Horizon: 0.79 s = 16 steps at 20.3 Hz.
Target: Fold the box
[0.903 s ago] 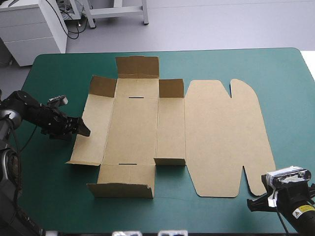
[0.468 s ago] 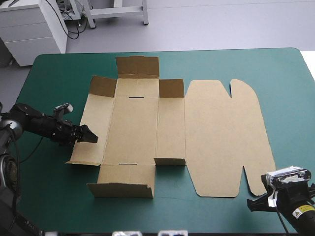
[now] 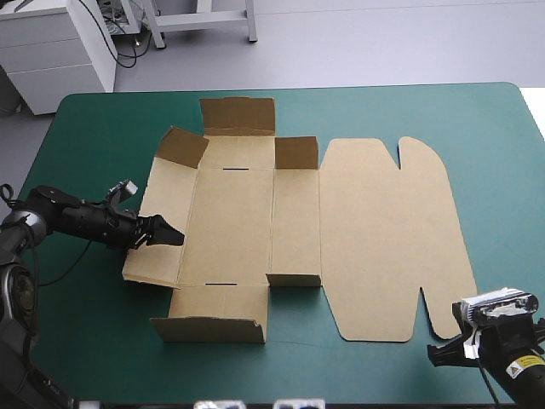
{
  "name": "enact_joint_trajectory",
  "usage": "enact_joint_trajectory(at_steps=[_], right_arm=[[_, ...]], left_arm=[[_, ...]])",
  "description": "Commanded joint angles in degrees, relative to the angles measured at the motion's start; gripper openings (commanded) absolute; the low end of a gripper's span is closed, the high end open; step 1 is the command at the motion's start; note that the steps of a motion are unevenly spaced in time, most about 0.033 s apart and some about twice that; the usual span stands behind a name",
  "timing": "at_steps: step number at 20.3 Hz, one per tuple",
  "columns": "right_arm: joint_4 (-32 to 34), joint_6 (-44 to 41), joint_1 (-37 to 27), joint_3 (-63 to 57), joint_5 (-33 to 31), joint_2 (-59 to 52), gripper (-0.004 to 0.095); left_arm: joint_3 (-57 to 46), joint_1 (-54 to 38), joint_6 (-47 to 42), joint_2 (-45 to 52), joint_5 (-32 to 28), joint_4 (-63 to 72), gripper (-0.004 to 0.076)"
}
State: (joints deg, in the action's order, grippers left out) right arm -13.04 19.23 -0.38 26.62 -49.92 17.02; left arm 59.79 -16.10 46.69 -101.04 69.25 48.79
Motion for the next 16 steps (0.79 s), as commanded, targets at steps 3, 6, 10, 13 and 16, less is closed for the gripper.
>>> enact_joint_trajectory(at_steps=[3,6,10,13,16], right_arm=[[-0.95,0.11,0.21,1.52,3.74,0.71,-0.0019],[-0.95,0.11,0.21,1.52,3.74,0.71,-0.0019],[-0.95,0.11,0.21,1.52,3.74,0.71,-0.0019],[-0.95,0.11,0.21,1.52,3.74,0.71,-0.0019],[-0.95,0.11,0.21,1.52,3.74,0.71,-0.0019]], left_arm=[[0.03,0.98,-3.41,0.87,-1.7,1.06,0.0426],[0.03,0.98,-7.66,0.87,-8.51,1.06,0.0143],[0.23,0.98,-4.73,0.87,-7.2,1.04,-0.0008],[0.23,0.98,-4.79,0.87,-7.76,1.04,-0.0003],[0.23,0.98,-2.94,0.87,-5.45,1.42,0.0]])
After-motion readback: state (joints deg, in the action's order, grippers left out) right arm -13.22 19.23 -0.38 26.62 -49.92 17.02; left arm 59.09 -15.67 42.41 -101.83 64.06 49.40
